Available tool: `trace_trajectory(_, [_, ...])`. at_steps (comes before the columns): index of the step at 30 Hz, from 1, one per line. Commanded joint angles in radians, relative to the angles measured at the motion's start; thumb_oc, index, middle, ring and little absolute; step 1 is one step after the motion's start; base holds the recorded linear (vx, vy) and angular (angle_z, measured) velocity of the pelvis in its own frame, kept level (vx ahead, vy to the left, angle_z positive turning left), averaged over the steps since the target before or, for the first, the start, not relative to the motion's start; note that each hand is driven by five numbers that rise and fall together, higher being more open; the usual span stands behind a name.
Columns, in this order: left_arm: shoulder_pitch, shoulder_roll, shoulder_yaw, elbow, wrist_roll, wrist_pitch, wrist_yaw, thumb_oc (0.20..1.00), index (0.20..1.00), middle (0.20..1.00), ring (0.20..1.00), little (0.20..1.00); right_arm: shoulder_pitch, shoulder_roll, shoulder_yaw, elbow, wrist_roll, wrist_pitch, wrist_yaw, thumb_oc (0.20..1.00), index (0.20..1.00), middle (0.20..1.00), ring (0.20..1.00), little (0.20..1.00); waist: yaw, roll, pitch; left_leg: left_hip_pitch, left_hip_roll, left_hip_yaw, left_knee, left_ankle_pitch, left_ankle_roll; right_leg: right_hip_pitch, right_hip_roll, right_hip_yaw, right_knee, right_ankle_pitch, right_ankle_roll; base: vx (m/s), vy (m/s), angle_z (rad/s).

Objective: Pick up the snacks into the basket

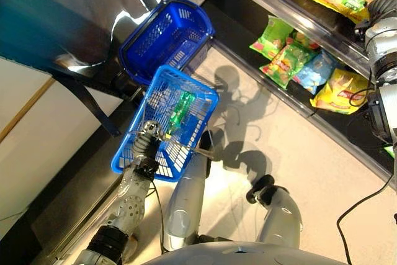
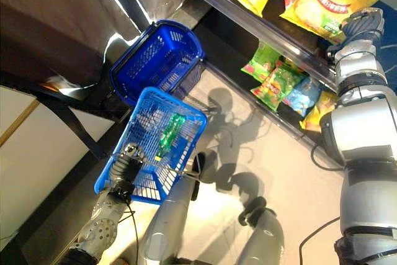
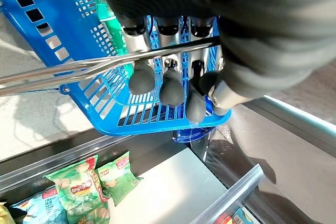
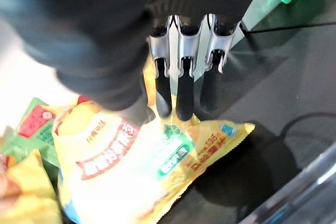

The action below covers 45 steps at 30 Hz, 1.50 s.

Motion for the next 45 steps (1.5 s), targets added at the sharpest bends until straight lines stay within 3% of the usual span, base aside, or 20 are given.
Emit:
trace_trajectory(1, [0.031, 0.034, 0.001, -0.137, 0.017, -0.048, -0.055, 0.2, 0.2, 0.2, 0.2, 0.2, -0.036, -0.012, 0.018, -0.057, 0.074, -0.07, -0.021, 1.0, 1.0, 1.0, 1.0, 1.0, 0.018, -0.004, -0.026, 0.003, 0.02, 0.052, 0.003, -0.06, 0.045, -0.005, 0.019, 0.031, 0.019, 0.126, 0.049, 0.02, 0.036, -0.02])
trace_trajectory(10, [0.025, 0.037, -0.013, -0.135, 0.005, -0.046, -0.054, 0.2, 0.2, 0.2, 0.2, 0.2, -0.007, -0.038, -0.038, -0.078, 0.232, -0.099, -0.002, 1.0, 1.0, 1.0, 1.0, 1.0, 0.022, -0.004, -0.03, 0.012, 0.017, 0.057, 0.005, -0.069, 0.043, 0.015, 0.013, 0.023, 0.003, 0.129, 0.058, 0.02, 0.001, 0.01])
trace_trajectory(20, [0.03, 0.035, -0.015, -0.13, 0.0, -0.042, -0.05, 0.2, 0.2, 0.2, 0.2, 0.2, -0.028, -0.033, -0.023, -0.073, 0.271, -0.098, 0.032, 1.0, 1.0, 1.0, 1.0, 1.0, 0.025, -0.007, -0.025, 0.015, 0.018, 0.063, -0.005, -0.067, 0.045, 0.02, 0.016, 0.019, -0.009, 0.134, 0.059, 0.01, -0.002, 0.0])
trace_trajectory(43, [0.052, 0.034, -0.024, -0.165, 0.0, -0.024, -0.056, 0.2, 0.2, 0.2, 0.2, 0.2, -0.115, -0.103, 0.154, 0.014, -0.023, 0.001, 0.061, 1.0, 1.0, 1.0, 1.0, 1.0, 0.086, 0.032, -0.019, 0.002, -0.008, 0.026, -0.099, -0.004, 0.034, 0.026, 0.018, -0.04, -0.028, 0.116, 0.054, 0.02, -0.033, 0.07])
trace_trajectory(44, [0.053, 0.033, -0.026, -0.169, 0.0, -0.02, -0.056, 0.2, 0.2, 0.2, 0.2, 0.2, -0.118, -0.101, 0.167, 0.02, -0.062, 0.01, 0.058, 0.561, 0.561, 0.561, 0.561, 0.561, 0.089, 0.035, -0.02, 0.0, -0.009, 0.022, -0.099, -0.002, 0.034, 0.025, 0.017, -0.04, -0.025, 0.114, 0.054, 0.0, -0.021, 0.06])
trace_trajectory(45, [0.052, 0.034, -0.026, -0.17, 0.001, -0.02, -0.055, 0.2, 0.2, 0.2, 0.2, 0.2, -0.119, -0.1, 0.17, 0.02, -0.076, 0.011, 0.05, 0.2, 0.2, 0.2, 0.2, 0.2, 0.089, 0.036, -0.02, -0.001, -0.009, 0.021, -0.099, -0.002, 0.034, 0.024, 0.016, -0.04, -0.022, 0.113, 0.054, 0.0, -0.022, 0.06])
